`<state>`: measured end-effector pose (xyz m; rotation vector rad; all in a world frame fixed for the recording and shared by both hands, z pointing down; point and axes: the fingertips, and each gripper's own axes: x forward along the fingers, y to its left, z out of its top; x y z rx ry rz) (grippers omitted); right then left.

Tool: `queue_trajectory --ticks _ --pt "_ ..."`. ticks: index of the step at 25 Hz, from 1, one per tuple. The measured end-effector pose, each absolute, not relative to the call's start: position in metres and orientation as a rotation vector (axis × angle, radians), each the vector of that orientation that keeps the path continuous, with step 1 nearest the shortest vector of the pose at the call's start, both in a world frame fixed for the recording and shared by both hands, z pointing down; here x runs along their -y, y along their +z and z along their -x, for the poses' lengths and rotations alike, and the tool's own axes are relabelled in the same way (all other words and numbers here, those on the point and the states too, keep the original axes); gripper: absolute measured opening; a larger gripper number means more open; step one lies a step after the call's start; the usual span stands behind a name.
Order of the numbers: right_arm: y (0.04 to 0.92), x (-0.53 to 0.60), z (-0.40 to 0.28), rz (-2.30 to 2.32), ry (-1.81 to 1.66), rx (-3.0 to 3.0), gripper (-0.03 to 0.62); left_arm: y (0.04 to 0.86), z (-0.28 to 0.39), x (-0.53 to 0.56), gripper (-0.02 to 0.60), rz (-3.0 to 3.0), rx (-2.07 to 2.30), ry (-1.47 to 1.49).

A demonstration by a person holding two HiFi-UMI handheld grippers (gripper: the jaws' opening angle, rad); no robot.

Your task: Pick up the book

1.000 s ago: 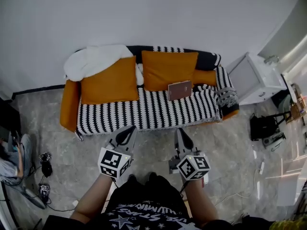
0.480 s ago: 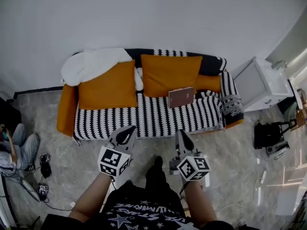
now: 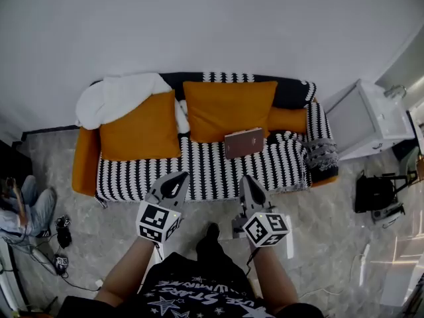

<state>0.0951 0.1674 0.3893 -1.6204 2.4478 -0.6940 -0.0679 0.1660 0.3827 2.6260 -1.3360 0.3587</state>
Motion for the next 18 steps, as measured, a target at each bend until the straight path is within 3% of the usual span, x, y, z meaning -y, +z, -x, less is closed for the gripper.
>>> queue_trajectory --ticks 18 --pt "0.402 -0.092 -0.206 1.637 -0.717 -2.394 0.029 0.381 -0.013 -0.088 0.008 -2.608 1.402 0.407"
